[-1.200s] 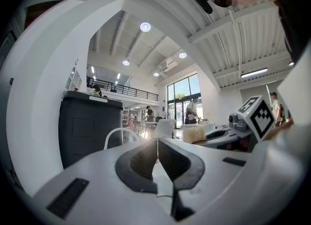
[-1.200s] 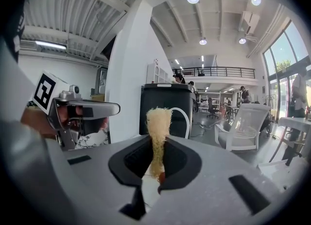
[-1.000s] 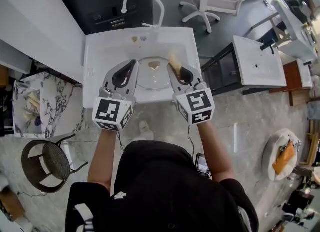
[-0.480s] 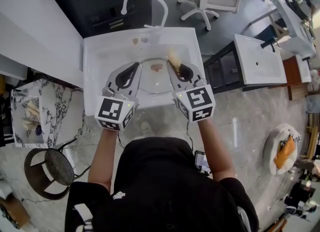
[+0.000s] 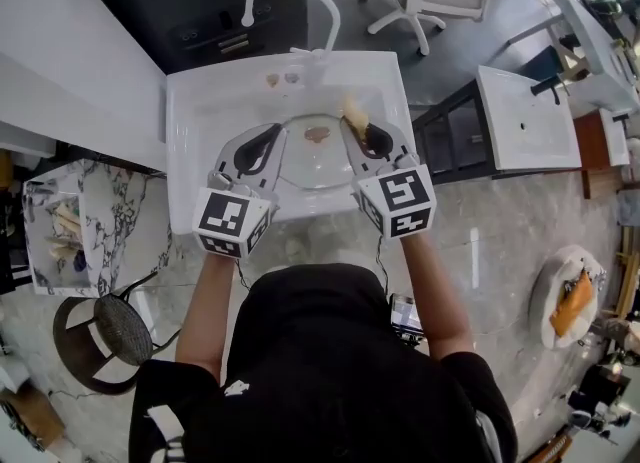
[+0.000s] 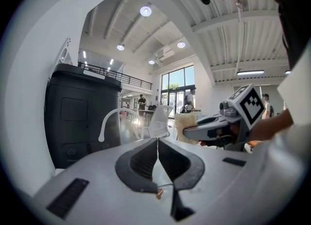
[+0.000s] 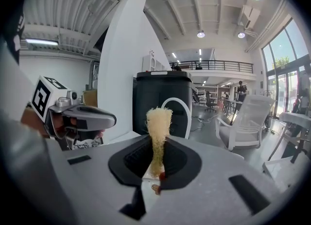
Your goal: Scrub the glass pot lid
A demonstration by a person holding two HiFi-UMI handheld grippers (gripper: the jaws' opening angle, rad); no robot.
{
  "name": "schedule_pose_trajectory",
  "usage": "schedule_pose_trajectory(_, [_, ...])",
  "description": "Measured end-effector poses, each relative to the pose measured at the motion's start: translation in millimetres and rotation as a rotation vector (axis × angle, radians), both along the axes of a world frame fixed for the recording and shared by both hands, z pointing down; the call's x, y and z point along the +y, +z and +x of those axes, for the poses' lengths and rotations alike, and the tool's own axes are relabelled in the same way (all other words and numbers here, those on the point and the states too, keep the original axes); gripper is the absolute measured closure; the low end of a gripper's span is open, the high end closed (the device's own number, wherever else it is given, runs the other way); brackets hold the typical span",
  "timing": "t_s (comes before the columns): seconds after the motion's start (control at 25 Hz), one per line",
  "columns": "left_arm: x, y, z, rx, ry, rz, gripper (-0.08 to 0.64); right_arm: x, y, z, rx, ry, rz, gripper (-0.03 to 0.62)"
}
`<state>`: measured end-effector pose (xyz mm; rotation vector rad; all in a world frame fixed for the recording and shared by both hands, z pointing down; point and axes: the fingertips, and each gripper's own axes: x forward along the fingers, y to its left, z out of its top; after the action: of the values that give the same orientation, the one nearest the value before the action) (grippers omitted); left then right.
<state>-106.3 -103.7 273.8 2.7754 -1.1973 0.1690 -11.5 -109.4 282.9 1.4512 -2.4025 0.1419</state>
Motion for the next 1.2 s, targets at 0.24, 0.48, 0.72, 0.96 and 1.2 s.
schedule_pose_trajectory(0.24, [-21,19,10,-0.016,-0.011,-0.043,0.554,-18,18,13,0.008,-0.011,-0.040,0.581])
schedule_pose_trajectory(0.48, [-36,51,19,-0.046,-0.024,-0.111,0.554,-32,41,27,0.008,-0.024,-0.095,0.581])
schedule_pose_trajectory(0.72, [-44,86,27,-0.079,-0.033,-0.191,0.554,-43,68,40,0.019,-0.042,-0.159,0.581])
schedule_pose_trajectory(0.96, [-46,121,36,-0.109,-0.027,-0.260,0.554,-53,92,49,0.024,-0.060,-0.208,0.581])
schedule_pose_trajectory(1.2, [-46,162,39,-0.155,-0.020,-0.352,0.554,-58,118,51,0.018,-0.088,-0.263,0.581])
